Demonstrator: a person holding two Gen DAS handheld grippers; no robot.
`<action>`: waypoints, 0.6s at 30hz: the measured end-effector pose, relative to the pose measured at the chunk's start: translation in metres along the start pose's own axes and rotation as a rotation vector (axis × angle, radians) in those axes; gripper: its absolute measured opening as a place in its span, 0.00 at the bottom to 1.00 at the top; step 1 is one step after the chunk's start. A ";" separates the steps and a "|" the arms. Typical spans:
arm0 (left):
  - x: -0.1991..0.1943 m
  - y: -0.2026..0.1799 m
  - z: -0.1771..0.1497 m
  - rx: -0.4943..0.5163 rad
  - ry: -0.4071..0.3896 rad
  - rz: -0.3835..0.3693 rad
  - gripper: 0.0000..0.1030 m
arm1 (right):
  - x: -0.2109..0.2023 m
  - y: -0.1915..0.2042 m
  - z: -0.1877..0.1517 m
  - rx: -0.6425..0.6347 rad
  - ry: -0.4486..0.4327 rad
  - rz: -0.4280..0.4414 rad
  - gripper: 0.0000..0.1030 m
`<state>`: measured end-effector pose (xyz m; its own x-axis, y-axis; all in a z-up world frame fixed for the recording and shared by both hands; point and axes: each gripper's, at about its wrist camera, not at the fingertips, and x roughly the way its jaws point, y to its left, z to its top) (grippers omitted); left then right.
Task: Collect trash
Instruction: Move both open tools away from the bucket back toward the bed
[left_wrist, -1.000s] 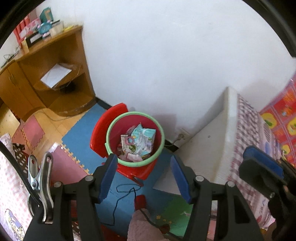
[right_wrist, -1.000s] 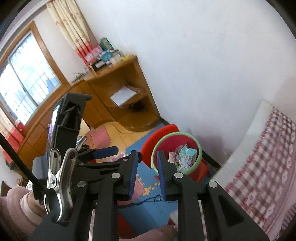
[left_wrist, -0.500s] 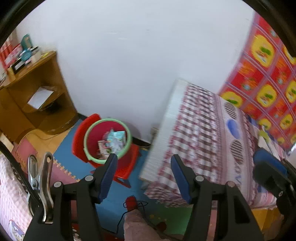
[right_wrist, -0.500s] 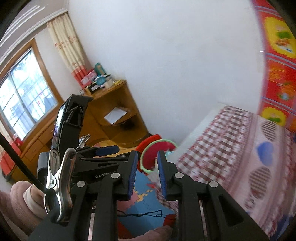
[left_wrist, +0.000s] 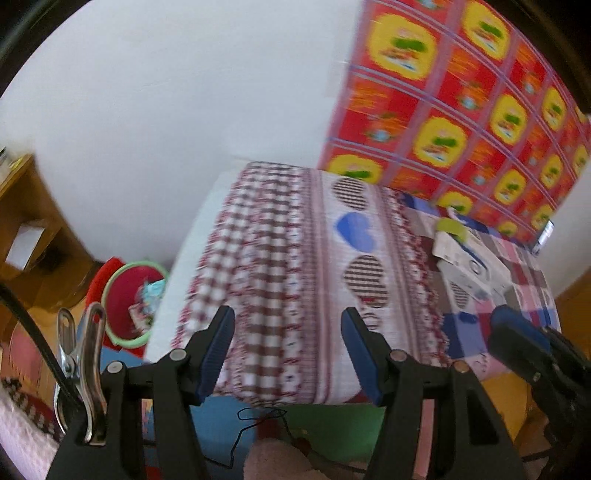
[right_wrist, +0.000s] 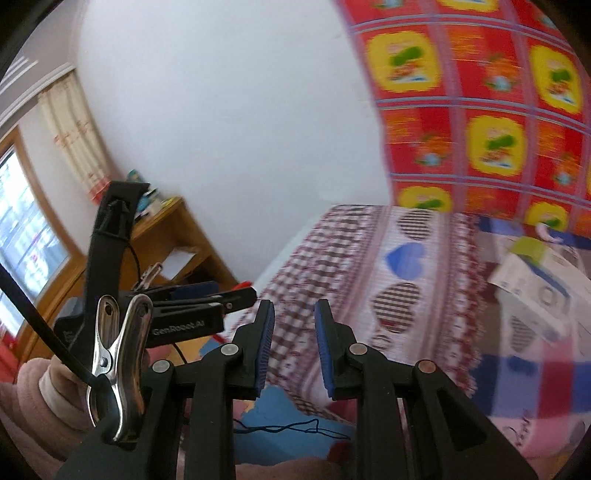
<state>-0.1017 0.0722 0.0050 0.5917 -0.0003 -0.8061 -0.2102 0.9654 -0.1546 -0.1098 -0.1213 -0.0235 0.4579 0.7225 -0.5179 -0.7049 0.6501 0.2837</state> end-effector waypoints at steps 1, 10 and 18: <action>0.003 -0.010 0.004 0.024 0.000 -0.017 0.61 | -0.004 -0.004 0.000 0.011 -0.005 -0.013 0.23; 0.032 -0.070 0.024 0.173 0.025 -0.130 0.61 | -0.035 -0.053 -0.004 0.117 -0.066 -0.164 0.23; 0.056 -0.136 0.022 0.292 0.076 -0.188 0.61 | -0.067 -0.102 -0.023 0.210 -0.092 -0.285 0.23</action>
<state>-0.0234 -0.0539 -0.0064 0.5373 -0.1934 -0.8209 0.1343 0.9805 -0.1432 -0.0808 -0.2416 -0.0368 0.6736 0.5171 -0.5281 -0.4193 0.8558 0.3031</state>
